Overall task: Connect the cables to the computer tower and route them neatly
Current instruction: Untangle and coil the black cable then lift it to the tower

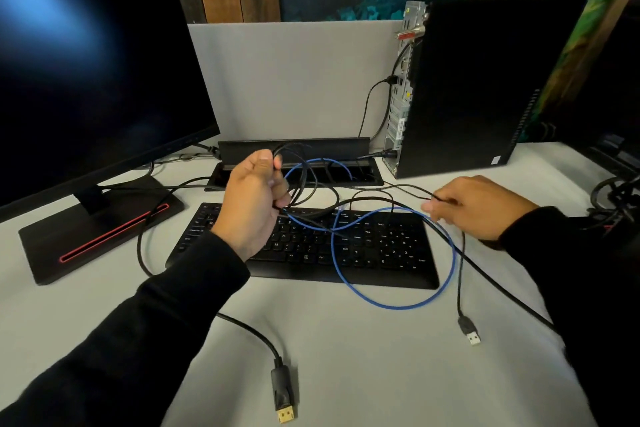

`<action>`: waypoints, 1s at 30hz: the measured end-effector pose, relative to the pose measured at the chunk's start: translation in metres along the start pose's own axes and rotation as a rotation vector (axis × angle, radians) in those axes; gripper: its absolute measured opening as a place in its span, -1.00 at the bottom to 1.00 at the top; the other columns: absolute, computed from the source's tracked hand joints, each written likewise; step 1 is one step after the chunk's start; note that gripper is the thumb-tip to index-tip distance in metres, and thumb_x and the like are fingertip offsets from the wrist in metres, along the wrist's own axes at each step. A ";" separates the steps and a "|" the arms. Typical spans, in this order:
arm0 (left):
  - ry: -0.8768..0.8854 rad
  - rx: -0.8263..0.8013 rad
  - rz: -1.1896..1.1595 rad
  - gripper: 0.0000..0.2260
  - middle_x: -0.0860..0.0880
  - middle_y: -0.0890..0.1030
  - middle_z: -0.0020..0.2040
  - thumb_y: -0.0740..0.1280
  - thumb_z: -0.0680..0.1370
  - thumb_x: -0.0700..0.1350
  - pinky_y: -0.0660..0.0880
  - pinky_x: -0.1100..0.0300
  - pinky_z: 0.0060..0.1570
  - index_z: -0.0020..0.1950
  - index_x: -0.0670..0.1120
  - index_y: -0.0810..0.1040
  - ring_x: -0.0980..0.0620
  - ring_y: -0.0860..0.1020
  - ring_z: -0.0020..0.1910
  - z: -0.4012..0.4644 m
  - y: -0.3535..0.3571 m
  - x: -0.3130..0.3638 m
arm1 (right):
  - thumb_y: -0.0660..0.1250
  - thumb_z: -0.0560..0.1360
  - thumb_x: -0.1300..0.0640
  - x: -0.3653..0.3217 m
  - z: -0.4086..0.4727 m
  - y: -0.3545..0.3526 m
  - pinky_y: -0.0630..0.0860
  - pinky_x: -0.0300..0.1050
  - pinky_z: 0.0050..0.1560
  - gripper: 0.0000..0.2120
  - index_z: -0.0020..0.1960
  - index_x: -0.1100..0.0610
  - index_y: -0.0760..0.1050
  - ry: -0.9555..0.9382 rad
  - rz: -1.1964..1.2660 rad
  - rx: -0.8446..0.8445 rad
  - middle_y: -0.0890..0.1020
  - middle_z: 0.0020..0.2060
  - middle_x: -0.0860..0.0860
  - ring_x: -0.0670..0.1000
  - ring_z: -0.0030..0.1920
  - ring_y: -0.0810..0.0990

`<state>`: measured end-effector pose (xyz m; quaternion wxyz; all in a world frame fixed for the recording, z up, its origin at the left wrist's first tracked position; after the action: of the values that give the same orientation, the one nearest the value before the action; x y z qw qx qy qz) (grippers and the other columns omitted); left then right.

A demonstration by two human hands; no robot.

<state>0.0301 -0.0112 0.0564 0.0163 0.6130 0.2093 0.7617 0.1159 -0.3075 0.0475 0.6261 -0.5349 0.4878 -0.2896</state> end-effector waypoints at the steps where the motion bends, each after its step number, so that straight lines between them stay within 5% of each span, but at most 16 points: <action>1: 0.002 -0.003 0.016 -0.70 0.06 0.23 -0.39 0.05 0.75 -0.15 0.25 0.27 -0.41 -0.15 -0.07 0.41 0.11 0.17 -0.44 0.000 -0.001 -0.003 | 0.24 0.66 -0.16 -0.006 -0.001 -0.003 0.51 -0.12 -0.26 -0.59 -0.19 0.09 0.61 -0.008 0.209 -0.001 0.66 -0.27 0.07 0.01 -0.33 0.57; 6: 0.017 -0.059 0.167 -0.70 0.05 0.25 -0.36 0.03 0.76 -0.14 0.30 0.22 -0.32 -0.12 -0.06 0.42 0.09 0.20 -0.39 -0.005 0.002 -0.025 | 0.20 0.57 -0.19 -0.038 -0.012 -0.032 0.59 -0.18 -0.45 -0.58 -0.07 0.18 0.51 -0.095 1.238 -0.030 0.66 -0.27 0.22 0.07 -0.41 0.65; 11: 0.000 -0.090 0.182 -0.68 0.02 0.30 -0.32 0.03 0.76 -0.14 0.31 0.20 -0.30 -0.14 -0.06 0.42 0.08 0.22 -0.37 -0.010 0.010 -0.037 | 0.28 0.54 0.10 -0.059 -0.017 -0.039 0.67 -0.20 -0.20 -0.89 -0.05 0.15 0.48 -0.267 1.521 0.040 0.71 -0.18 0.14 0.04 -0.21 0.74; 20: -0.125 -0.059 -0.006 -0.68 -0.01 0.31 -0.31 0.05 0.75 -0.15 0.31 0.21 -0.32 -0.15 -0.07 0.44 0.09 0.22 -0.41 -0.010 0.012 -0.042 | 0.34 0.59 0.30 -0.075 -0.024 -0.042 0.68 -0.07 -0.02 -0.97 0.00 0.21 0.54 -0.444 1.226 0.303 0.70 -0.05 0.24 0.18 -0.04 0.75; 26: -0.251 0.045 -0.032 -0.71 0.06 0.33 -0.44 0.07 0.75 -0.16 0.30 0.19 -0.36 -0.13 -0.10 0.44 0.11 0.26 -0.48 -0.018 0.015 -0.047 | 0.45 0.56 0.31 -0.127 -0.057 -0.040 0.66 0.03 -0.06 -0.95 0.02 0.26 0.62 -0.779 0.502 0.481 0.69 -0.13 0.05 0.02 -0.10 0.70; 30: -0.368 -0.082 -0.214 -0.70 0.03 0.21 -0.39 0.02 0.74 -0.17 0.25 0.26 -0.47 -0.12 -0.11 0.43 0.11 0.18 -0.49 -0.028 0.038 -0.042 | 0.46 0.56 0.28 -0.134 -0.055 -0.024 0.65 -0.02 -0.04 -0.88 0.09 0.19 0.62 -0.790 0.432 0.510 0.66 -0.08 -0.01 -0.03 -0.06 0.66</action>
<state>0.0227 -0.0659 0.0260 0.1602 0.7149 0.2356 0.6386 0.0213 -0.2165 0.1134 0.9185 -0.3209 0.2274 -0.0395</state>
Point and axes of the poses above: each hand's wrist, its own z-axis towards the middle knuckle, its own y-axis out of the palm, x = y × z, the point moved 8 cm from there along z, towards the middle knuckle
